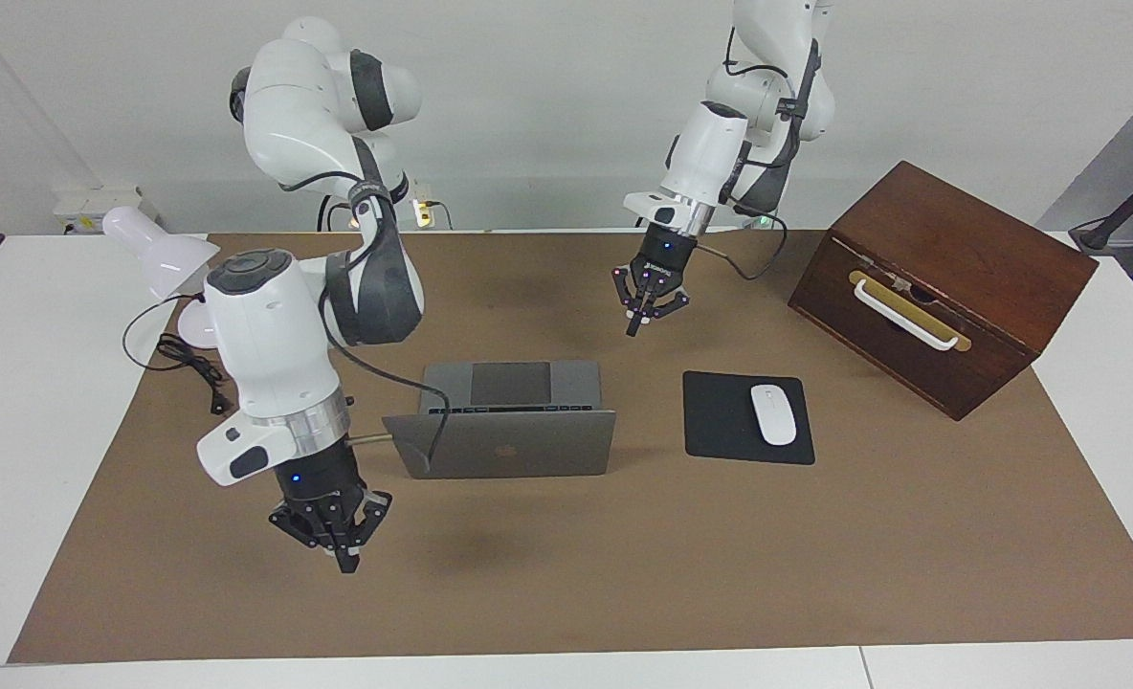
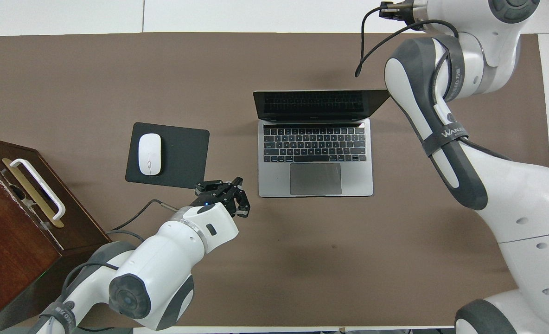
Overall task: Close laptop with both arms
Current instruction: 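Reach the right gripper to the laptop lid while the left gripper approaches, then hook the right gripper over the laptop lid's top edge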
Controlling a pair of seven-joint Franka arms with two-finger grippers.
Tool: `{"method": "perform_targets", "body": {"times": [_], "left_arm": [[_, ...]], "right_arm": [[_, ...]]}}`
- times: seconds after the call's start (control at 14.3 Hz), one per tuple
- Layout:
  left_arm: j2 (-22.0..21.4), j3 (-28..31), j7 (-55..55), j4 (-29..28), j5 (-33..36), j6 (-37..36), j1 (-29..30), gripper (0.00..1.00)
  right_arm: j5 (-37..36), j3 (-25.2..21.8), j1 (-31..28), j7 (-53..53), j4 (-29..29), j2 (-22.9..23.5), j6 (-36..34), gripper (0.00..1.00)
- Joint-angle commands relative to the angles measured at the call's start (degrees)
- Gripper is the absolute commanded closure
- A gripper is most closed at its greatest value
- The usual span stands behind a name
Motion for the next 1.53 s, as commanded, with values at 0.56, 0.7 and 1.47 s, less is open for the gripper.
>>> {"method": "perform_targets", "body": {"times": [0.56, 0.7, 1.47], "left_arm": [[11.63, 0.89, -0.12, 0.48, -0.75, 15.98, -4.60, 1.00], [14.00, 0.89, -0.03, 1.18, -0.75, 17.92, -4.95, 1.00], [19.72, 0.98, -0.03, 3.65, -0.84, 19.86, -6.01, 1.00]], "right_arm": [[-3.43, -0.38, 7.41, 18.12, 0.11, -0.42, -5.21, 1.00], [-3.77, -0.38, 8.21, 20.32, 0.11, -0.77, -6.53, 1.00], [-3.07, 0.06, 8.65, 22.79, 0.02, -1.30, -8.29, 1.00]]}}
